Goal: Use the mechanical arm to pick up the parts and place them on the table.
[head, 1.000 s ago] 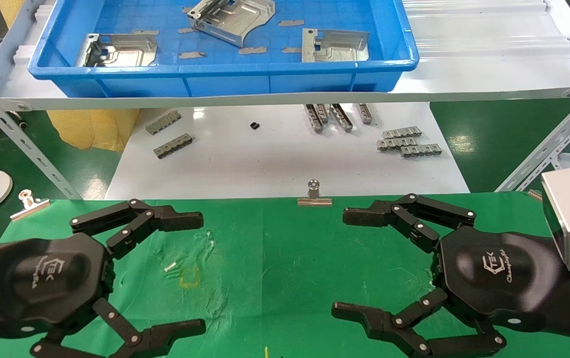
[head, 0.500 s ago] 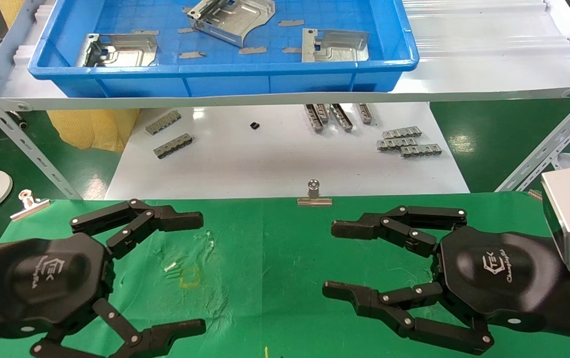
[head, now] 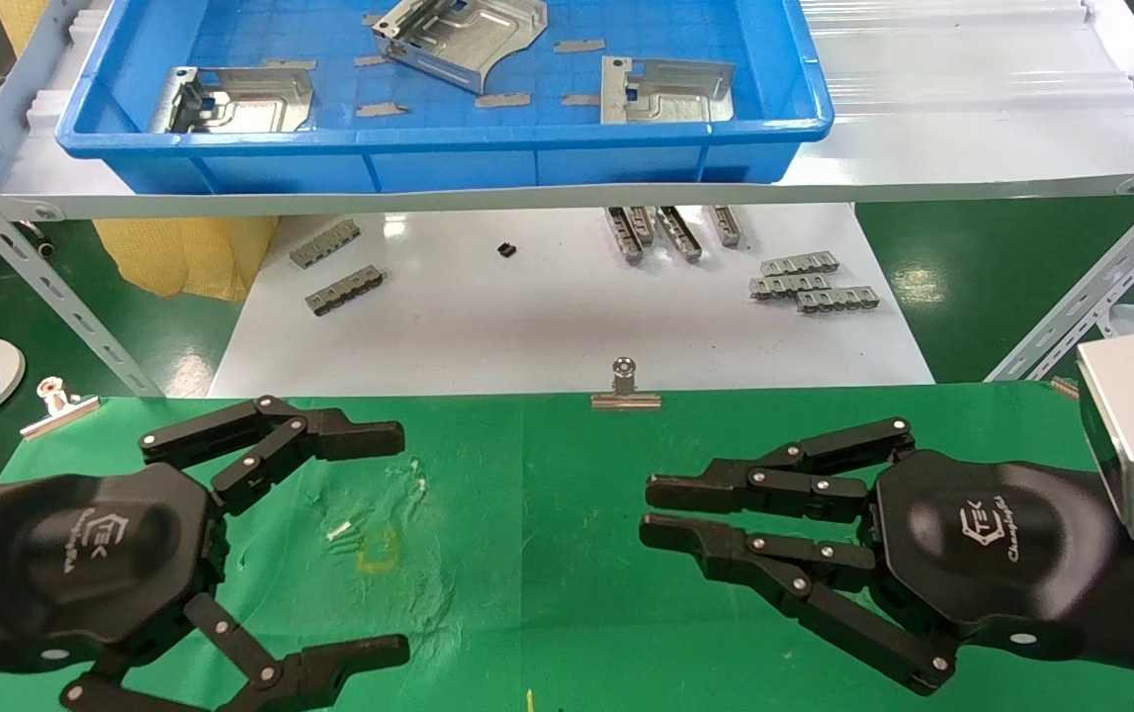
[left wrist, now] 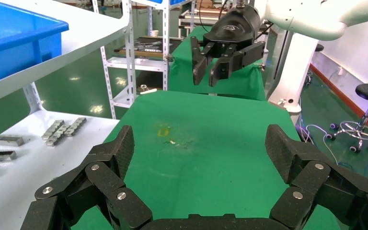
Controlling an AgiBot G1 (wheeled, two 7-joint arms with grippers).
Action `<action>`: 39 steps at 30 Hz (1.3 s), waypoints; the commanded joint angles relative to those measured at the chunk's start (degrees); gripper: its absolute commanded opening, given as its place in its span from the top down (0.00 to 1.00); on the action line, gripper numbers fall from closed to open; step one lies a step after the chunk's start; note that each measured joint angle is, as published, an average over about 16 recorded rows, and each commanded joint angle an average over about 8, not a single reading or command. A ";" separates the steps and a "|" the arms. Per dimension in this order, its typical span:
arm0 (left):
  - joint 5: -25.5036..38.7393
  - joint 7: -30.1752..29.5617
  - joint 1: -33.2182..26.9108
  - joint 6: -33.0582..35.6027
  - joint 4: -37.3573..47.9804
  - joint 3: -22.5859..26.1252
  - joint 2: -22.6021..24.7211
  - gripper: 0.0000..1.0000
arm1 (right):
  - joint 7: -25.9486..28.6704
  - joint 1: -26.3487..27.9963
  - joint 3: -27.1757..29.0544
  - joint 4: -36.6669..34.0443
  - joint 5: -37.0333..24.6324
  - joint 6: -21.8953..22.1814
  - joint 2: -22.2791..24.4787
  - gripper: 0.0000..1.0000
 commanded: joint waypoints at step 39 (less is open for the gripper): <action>14.89 4.20 -26.22 -5.97 17.45 3.93 10.74 0.00 | 0.00 0.00 0.00 0.00 0.00 0.00 0.00 0.00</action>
